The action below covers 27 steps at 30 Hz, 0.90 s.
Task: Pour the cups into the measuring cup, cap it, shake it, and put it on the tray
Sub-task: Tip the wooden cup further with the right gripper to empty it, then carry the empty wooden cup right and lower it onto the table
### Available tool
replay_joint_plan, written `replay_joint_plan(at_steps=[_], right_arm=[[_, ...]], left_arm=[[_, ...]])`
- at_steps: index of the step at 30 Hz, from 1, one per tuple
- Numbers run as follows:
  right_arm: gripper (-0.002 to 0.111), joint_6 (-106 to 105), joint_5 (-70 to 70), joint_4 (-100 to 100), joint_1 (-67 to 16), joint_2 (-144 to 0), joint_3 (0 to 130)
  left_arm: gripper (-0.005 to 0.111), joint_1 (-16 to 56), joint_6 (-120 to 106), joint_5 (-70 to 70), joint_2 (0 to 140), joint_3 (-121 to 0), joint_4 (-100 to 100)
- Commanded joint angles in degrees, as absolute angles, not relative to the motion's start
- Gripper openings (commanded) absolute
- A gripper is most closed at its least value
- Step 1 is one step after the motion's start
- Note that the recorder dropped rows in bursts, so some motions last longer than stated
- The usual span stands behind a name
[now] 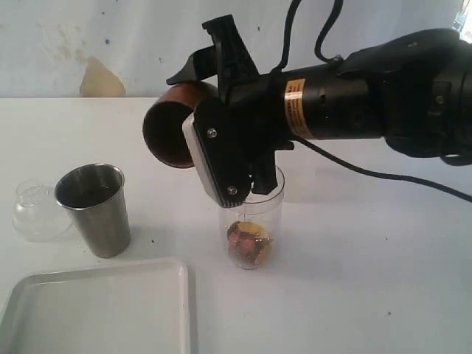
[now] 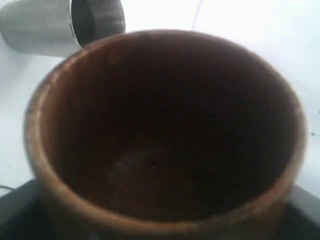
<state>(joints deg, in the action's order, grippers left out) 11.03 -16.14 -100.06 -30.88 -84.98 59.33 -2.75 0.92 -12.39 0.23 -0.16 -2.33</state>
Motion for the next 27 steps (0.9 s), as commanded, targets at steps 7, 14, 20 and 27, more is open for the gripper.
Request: replay_joint_plan(at_steps=[7, 14, 20, 27], right_arm=[[0.0, 10.7, -17.3, -99.9, -30.8, -82.6, 60.0], [0.0, 25.5, 0.9, -95.3, -27.1, -82.6, 60.0], [0.0, 53.5, 0.4, -93.9, -16.5, -82.6, 60.0], [0.0, 66.7, -17.1, -89.4, 1.0, -84.5, 59.8]], left_arm=[[0.001, -2.7, 1.0, -12.0, 0.0, 0.0, -2.1], [0.001, -2.7, 1.0, -12.0, 0.0, 0.0, -2.1], [0.001, -2.7, 1.0, -12.0, 0.0, 0.0, -2.1], [0.001, -2.7, 1.0, -12.0, 0.0, 0.0, -2.1]])
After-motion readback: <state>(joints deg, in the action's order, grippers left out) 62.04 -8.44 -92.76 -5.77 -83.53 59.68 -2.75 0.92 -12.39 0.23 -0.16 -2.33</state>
